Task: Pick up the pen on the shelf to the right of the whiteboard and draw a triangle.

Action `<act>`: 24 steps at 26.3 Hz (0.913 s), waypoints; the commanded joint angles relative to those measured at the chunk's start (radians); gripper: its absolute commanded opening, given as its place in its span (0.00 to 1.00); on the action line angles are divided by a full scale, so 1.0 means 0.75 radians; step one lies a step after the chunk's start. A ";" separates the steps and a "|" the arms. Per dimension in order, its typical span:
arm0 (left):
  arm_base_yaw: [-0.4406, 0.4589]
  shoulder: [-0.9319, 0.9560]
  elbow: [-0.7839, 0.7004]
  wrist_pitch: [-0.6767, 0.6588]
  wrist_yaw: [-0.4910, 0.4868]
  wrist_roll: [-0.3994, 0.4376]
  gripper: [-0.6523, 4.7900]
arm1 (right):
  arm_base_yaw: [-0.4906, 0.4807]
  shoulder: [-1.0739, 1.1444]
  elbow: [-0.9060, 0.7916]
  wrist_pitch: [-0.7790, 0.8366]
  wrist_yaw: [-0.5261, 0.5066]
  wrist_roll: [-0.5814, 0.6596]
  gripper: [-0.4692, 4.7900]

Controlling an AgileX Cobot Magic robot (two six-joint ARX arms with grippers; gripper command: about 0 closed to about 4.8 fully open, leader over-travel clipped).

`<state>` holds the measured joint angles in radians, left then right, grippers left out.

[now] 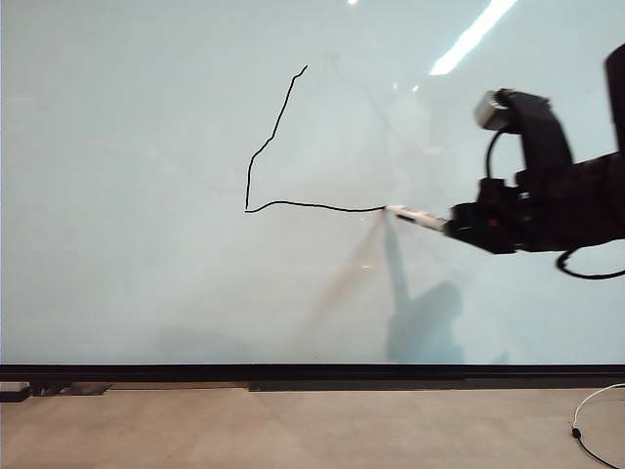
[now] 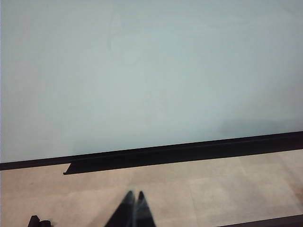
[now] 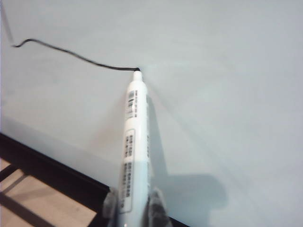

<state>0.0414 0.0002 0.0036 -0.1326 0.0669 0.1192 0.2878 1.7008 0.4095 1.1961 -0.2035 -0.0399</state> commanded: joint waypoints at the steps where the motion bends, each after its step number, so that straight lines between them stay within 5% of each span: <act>1: -0.001 0.000 0.005 0.009 0.001 0.001 0.11 | -0.054 -0.042 -0.016 0.048 0.097 0.013 0.08; 15: -0.001 0.000 0.005 0.009 0.001 0.001 0.11 | -0.190 -0.174 -0.138 0.057 0.057 0.008 0.08; 24: -0.001 0.000 0.005 0.009 0.001 0.001 0.11 | -0.013 -0.274 -0.256 0.163 0.070 0.007 0.08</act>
<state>0.0414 0.0002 0.0036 -0.1322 0.0669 0.1192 0.2523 1.5249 0.2287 1.2827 -0.1776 -0.0383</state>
